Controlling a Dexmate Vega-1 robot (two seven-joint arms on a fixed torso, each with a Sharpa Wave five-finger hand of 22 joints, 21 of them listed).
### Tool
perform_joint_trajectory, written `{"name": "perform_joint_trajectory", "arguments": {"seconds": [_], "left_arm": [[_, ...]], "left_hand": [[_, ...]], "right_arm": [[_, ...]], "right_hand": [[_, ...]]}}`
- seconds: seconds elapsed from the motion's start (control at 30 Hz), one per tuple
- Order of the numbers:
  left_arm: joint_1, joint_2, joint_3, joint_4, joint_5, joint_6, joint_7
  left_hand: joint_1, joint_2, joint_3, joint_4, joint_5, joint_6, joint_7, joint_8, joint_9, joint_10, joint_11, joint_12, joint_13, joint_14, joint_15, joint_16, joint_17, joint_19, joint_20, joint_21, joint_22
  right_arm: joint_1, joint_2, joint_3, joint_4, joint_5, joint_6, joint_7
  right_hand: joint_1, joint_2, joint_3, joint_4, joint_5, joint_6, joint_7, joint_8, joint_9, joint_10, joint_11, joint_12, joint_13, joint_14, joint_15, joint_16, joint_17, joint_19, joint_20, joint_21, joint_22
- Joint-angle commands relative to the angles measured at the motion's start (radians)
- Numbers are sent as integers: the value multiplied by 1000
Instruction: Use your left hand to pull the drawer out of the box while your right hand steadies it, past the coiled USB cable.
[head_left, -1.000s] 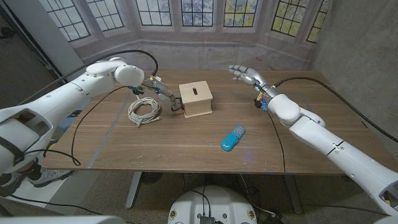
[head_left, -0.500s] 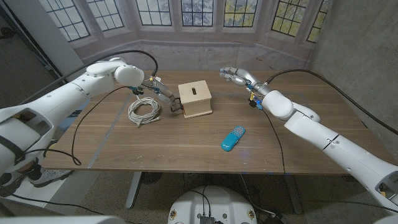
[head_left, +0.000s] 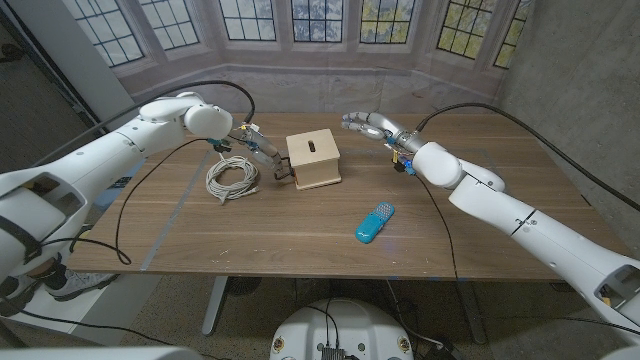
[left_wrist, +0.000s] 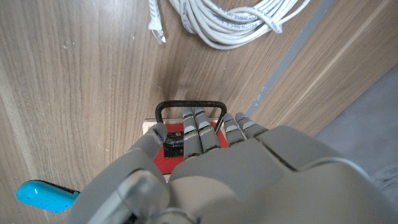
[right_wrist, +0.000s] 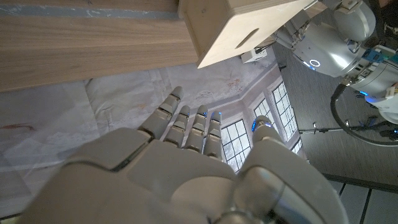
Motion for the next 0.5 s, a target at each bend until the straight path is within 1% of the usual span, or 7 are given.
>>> {"name": "perform_joint_trajectory", "arguments": {"seconds": [0.03, 0.07, 0.1, 0.13, 0.3, 0.37, 0.5], "left_arm": [[1, 1, 0, -1, -7, -8, -9], [2, 1, 0, -1, -8, -8, -9], [2, 1, 0, -2, -7, -7, -10], [2, 1, 0, -3, -8, -7, -11], [5, 3, -2, -8, -8, -4, -13], [6, 4, -4, -9, -12, -1, -16], [5, 3, -3, -6, -13, -5, -17]], "left_hand": [[-7, 1, 6, 0, -4, -5, -1, -5, 6, 9, -2, -3, 1, 8, -3, -3, 1, 0, -3, 4, 2], [-8, 1, 6, 0, -4, -5, -1, -5, 6, 9, -3, -3, 2, 8, -3, -3, 1, 0, -3, 4, 2], [-8, 0, 6, 0, -4, -4, -1, -5, 6, 9, -3, -3, 2, 8, -4, -3, 1, 0, -5, 5, 2], [-8, 0, 7, 0, -4, -4, -1, -5, 6, 10, -3, -4, 2, 8, -3, -4, 1, 0, -5, 5, 2], [-9, 0, 8, 0, -4, -6, 0, -5, 6, 12, -2, -4, 2, 9, -2, -4, 1, 0, -6, 5, 2], [-9, 0, 8, 0, -4, -7, 0, -5, 6, 11, -2, -5, 2, 9, -3, -4, 1, 0, -6, 5, 2], [-10, 0, 9, 0, -4, -7, 0, -6, 6, 11, -2, -6, 2, 10, -2, -4, 1, 0, -6, 5, 2]], "right_arm": [[30, 3, -40, -16, -88, -34, 41], [31, 3, -42, -17, -94, -37, 43], [33, 3, -45, -18, -103, -39, 45], [36, 2, -49, -20, -113, -41, 48], [55, 5, -70, -25, -159, -55, 73], [61, 8, -76, -28, -173, -62, 84], [74, 11, -92, -33, -204, -72, 109]], "right_hand": [[-18, -2, 3, 9, 1, 5, -17, -1, 2, 10, -20, 0, 2, -7, -32, -1, 2, -29, 7, -3, 1], [-19, -3, 3, 10, 2, 5, -17, -1, 2, 10, -19, 0, 2, -9, -31, -2, 1, -36, 4, -4, 1], [-20, -3, 4, 10, 2, 6, -20, -1, 2, 12, -31, 0, 1, -9, -30, -2, 0, -42, 2, -3, 1], [-21, -4, 4, 10, 2, 6, -20, -1, 2, 12, -33, -1, 1, -11, -31, -3, -1, -47, 0, -4, 1], [-25, -5, 6, 11, 3, -1, -24, -5, 1, 7, -30, -5, 1, -18, -40, -7, -4, -67, -8, -4, 0], [-29, -5, 6, 12, 3, -1, -26, -5, 1, 5, -37, -6, 1, -21, -42, -8, -4, -73, -11, -4, 0], [-35, -6, 5, 15, 3, -1, -29, -5, 1, 5, -39, -7, 0, -24, -38, -9, -4, -81, -7, -2, 0]]}}
